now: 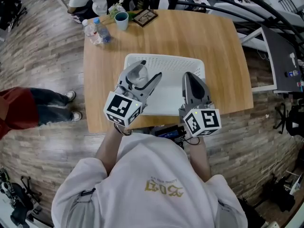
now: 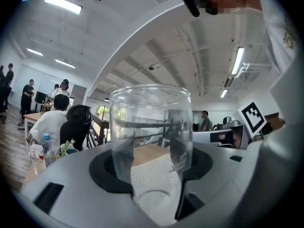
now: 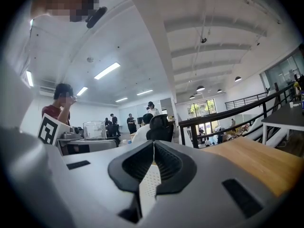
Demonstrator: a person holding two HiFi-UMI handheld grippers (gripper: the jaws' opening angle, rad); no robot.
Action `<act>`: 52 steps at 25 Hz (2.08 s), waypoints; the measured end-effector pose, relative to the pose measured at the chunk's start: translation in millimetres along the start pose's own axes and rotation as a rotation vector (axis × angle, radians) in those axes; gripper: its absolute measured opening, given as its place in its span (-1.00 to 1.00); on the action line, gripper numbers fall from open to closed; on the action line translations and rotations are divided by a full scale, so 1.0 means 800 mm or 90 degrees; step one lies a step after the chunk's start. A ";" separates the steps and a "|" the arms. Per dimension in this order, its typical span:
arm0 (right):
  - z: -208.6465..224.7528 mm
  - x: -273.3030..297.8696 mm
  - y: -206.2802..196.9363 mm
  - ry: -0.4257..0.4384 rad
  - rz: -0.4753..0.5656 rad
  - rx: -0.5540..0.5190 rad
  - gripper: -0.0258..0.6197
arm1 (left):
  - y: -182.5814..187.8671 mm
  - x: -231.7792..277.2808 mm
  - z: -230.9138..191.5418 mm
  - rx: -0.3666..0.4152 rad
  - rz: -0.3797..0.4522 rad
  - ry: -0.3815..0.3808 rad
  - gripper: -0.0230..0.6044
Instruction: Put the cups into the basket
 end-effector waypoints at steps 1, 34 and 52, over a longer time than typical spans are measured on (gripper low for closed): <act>0.002 0.000 -0.001 0.001 -0.003 0.000 -0.88 | -0.003 0.003 0.001 0.001 -0.001 0.003 -0.09; 0.063 0.043 -0.036 0.099 -0.064 0.049 -0.88 | -0.086 0.087 0.020 0.073 -0.071 0.046 -0.09; 0.081 0.071 -0.067 0.130 -0.093 0.068 -0.88 | -0.135 0.112 0.014 0.093 -0.161 0.009 -0.09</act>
Point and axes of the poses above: the fingertips, and each gripper's own axes: x forward along the fingers, z to its right, y out of its top, the point moved 9 cm from there along -x, backward along the fingers, and after that the axes turned 14 degrees about y, right-handed, at the moved point
